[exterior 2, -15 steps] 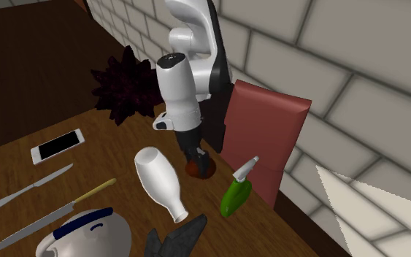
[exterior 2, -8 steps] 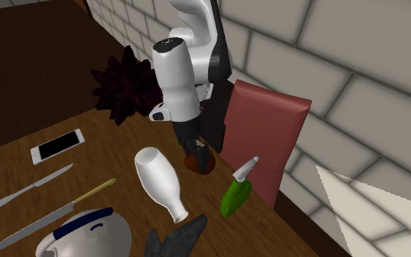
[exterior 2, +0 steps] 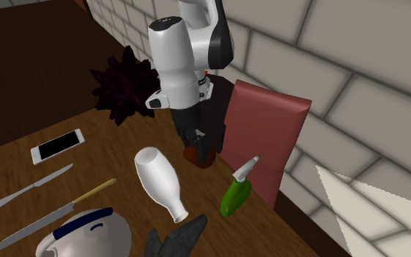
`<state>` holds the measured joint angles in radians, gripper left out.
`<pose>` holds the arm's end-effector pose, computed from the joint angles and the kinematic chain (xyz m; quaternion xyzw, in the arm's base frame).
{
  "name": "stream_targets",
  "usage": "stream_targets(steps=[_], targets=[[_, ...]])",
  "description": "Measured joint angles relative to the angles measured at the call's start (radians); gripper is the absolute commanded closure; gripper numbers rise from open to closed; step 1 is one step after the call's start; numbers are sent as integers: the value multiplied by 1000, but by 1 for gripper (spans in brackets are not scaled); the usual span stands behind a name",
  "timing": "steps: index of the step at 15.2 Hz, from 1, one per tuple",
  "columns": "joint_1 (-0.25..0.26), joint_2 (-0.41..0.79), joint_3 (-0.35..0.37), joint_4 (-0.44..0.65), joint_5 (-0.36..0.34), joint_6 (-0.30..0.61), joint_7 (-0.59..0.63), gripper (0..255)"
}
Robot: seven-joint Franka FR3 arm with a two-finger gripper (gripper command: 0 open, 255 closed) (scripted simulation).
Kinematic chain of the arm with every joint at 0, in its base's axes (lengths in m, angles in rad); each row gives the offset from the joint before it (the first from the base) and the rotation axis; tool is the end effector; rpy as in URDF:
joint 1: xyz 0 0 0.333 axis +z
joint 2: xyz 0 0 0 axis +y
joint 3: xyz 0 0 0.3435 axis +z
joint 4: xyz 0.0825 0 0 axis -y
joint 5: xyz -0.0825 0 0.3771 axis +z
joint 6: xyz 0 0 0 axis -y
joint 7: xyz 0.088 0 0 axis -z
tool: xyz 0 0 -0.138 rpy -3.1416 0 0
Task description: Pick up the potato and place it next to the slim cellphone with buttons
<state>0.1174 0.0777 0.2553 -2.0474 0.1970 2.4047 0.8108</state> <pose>0.5537 0.2197 0.4344 -0.9469 0.2769 -0.0681 0.1485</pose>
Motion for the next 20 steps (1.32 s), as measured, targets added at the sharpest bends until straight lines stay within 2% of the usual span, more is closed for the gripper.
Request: stream_targets(steps=[8,15,20], targets=[[-10,-36,-8,51,2,-89,-3,255],[-86,-59,-77,39,56,-130,-171,255],[-151,-34,-137,90,82,-185,-300,255]])
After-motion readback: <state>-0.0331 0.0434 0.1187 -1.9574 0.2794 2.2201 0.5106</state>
